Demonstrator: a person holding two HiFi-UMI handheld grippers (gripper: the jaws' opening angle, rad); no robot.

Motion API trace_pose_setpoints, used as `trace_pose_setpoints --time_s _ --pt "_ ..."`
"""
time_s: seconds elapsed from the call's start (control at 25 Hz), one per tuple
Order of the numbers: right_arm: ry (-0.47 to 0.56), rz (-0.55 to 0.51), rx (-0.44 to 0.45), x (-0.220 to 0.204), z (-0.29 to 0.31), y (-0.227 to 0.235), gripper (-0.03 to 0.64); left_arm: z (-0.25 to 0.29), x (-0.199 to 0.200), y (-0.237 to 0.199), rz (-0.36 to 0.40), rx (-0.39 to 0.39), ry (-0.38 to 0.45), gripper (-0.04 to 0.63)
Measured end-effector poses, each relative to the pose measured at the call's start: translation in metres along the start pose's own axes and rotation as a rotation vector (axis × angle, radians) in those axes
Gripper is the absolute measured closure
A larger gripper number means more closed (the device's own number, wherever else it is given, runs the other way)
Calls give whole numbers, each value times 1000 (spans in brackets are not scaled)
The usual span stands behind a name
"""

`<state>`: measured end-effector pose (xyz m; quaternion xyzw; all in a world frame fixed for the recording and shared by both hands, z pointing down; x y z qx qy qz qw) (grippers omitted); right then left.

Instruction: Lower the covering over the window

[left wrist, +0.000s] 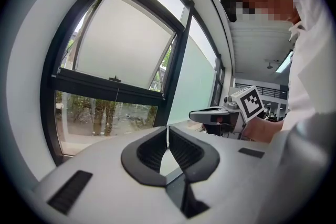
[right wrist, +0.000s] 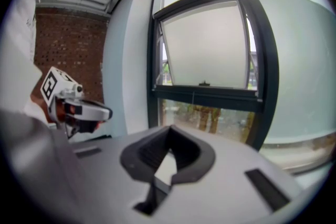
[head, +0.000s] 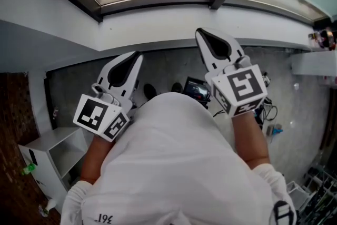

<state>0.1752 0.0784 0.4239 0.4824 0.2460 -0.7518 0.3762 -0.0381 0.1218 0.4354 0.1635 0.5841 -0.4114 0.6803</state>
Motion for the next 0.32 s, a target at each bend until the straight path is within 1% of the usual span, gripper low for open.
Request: trace_pose_setpoints --time_s 0.32 --pt "8 -6 7 5 11 0 597 5 2 -7 6 -4 -2 568"
Point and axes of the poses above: the fingertips, and each gripper's own axes: z forward along the fingers, y to its right, x out of its top, the point moved 7 cm from there along -z, backward along the fingers, and after that the axes turned 4 degrees about -y, right-handed, at the moved point
